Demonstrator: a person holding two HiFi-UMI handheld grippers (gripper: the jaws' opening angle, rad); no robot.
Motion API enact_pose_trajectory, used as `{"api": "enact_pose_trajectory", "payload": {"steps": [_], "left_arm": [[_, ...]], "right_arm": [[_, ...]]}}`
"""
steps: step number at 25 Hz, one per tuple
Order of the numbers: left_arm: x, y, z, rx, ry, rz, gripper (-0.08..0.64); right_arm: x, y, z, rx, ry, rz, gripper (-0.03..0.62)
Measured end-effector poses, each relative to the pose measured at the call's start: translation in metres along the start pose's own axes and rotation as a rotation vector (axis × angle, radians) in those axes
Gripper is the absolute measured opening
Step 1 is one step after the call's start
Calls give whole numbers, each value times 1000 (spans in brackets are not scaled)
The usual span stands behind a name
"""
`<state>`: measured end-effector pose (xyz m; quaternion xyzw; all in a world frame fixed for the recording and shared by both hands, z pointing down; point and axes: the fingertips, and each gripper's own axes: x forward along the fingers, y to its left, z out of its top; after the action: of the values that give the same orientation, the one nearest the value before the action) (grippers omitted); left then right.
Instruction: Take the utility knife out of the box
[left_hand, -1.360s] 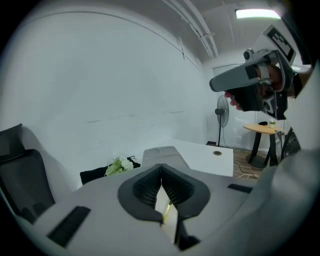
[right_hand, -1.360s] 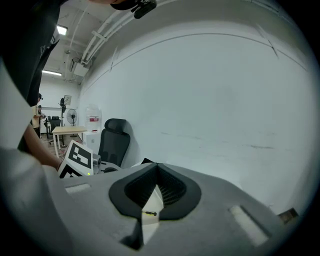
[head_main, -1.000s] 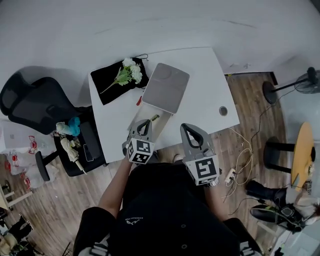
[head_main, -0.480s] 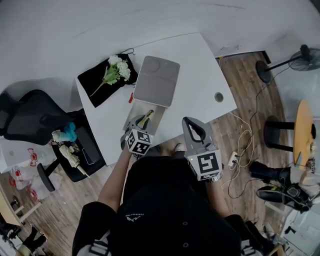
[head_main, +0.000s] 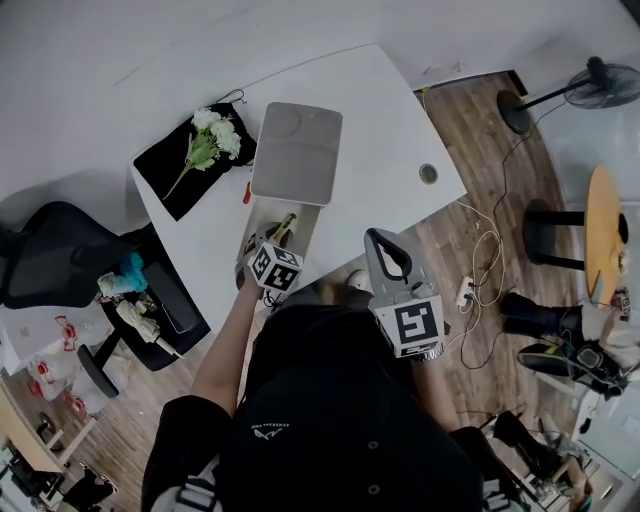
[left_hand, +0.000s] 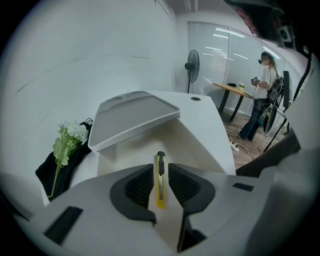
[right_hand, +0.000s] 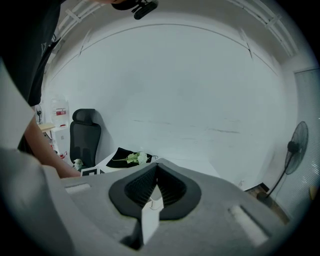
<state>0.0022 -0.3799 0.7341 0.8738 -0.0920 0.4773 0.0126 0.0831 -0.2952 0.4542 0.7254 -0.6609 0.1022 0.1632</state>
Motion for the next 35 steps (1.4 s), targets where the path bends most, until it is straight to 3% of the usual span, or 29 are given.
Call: {"api": "enact_pose_trajectory", "payload": {"steps": [10,15,35], "left_arm": [[25,1,-9,6,89,-53,92],[30,-3,-12,11,117,-85,92],[22,-6,-11,-60,114,-63,48]], "right_arm": [[3,-9,-18,64,80,-49,5],[9,-7,-14,31,52,-32,5],[0,-1,-18,6,30,10,5]]}}
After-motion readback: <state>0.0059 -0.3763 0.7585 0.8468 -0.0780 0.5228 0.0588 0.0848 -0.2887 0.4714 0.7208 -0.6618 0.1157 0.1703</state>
